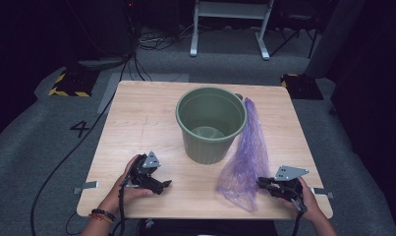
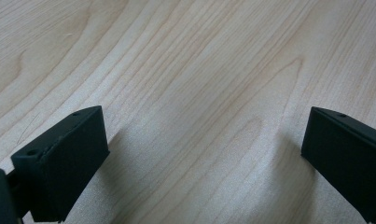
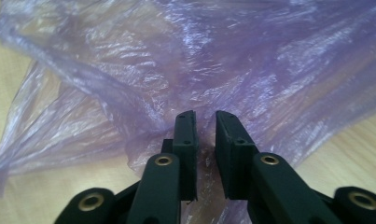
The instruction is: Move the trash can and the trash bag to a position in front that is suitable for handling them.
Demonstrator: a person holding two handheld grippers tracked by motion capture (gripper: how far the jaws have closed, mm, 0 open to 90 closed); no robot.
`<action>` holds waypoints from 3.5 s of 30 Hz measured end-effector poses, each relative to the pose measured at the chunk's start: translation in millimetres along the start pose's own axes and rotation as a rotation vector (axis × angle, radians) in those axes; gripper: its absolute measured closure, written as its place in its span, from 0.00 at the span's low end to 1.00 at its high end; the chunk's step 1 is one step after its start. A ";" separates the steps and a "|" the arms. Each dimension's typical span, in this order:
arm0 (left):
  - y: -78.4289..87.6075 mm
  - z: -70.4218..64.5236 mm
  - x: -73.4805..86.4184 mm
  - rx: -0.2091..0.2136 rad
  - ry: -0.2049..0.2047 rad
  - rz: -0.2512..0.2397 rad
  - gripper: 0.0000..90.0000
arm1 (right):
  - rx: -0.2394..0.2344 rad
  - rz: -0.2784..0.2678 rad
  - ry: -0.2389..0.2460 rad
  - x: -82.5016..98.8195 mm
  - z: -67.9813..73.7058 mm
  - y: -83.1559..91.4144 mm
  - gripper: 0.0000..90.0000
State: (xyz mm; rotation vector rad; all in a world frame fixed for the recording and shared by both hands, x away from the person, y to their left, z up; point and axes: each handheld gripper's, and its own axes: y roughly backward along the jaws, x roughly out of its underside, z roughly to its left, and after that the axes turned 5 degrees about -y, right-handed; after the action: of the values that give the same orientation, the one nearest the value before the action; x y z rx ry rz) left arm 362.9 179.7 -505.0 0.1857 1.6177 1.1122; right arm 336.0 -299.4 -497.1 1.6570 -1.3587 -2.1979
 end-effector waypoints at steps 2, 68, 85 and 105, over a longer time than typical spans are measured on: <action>0.0 0.0 0.0 0.000 0.000 0.000 0.00 | -0.008 0.007 0.022 -0.9 7.2 -0.3 0.83; 2.4 -2.5 -0.1 -0.009 0.012 -0.005 0.05 | 0.018 -0.032 0.046 -41.1 25.7 -52.0 0.43; 34.1 -41.5 -35.7 -0.005 -0.086 -0.106 0.17 | 0.027 -0.039 0.030 -51.6 33.1 -65.6 0.41; -26.0 -78.6 -61.0 0.153 -0.172 -0.065 0.53 | 0.027 -0.046 0.038 -50.6 33.2 -65.6 0.38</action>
State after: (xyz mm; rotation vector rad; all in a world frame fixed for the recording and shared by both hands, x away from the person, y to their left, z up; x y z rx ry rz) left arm 331.5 83.5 -486.5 0.3185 1.5440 0.8980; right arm 358.3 -213.1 -502.8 1.7468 -1.3598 -2.1697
